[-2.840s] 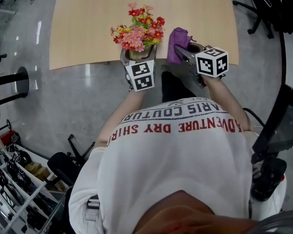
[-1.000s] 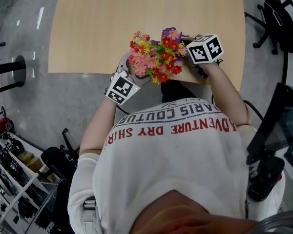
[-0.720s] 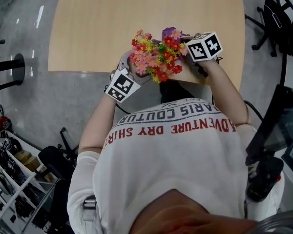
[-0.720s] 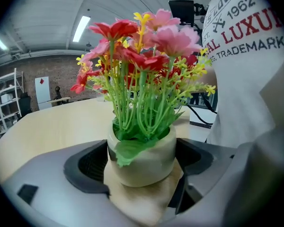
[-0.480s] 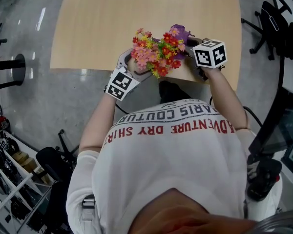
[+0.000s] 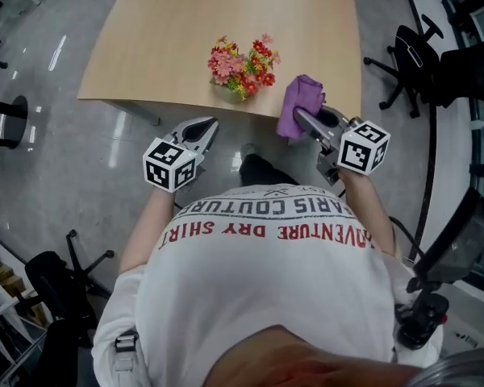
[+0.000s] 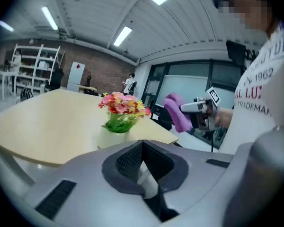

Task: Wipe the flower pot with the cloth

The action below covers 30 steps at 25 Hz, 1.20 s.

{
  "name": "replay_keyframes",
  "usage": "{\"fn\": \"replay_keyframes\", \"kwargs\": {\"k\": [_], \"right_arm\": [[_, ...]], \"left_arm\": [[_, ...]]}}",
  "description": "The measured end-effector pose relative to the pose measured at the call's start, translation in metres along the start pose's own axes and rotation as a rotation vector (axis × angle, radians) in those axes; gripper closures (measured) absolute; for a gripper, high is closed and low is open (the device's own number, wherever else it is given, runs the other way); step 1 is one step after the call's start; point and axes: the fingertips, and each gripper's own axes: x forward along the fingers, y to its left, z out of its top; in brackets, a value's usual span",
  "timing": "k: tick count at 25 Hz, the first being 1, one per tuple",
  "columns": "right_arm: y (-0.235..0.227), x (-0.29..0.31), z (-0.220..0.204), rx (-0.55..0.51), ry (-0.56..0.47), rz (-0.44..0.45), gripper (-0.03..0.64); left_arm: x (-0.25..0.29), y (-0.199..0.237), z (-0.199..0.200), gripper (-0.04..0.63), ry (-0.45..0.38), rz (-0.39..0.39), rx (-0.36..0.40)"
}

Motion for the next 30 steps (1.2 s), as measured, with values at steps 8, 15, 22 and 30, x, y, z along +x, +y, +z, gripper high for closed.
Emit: {"fn": "replay_keyframes", "kwargs": {"k": [8,15,22,30], "right_arm": [[0.139,-0.038,-0.055,-0.042,0.098,0.191,0.569],[0.205,-0.117,-0.073,-0.227,0.097,0.232,0.569],[0.254,-0.263,-0.134,-0.286,0.076,0.245,0.569],[0.32,-0.366,-0.178,-0.303,0.053,0.302,0.569]], "left_arm": [[-0.067,-0.145,0.032,0.594,-0.05,-0.123,-0.078],[-0.12,-0.248,0.039,0.594,-0.148,-0.076,-0.041],[-0.152,-0.409,-0.01,0.594,-0.204,0.007,-0.009],[-0.213,-0.526,-0.041,0.594,-0.229,0.088,0.047]]}}
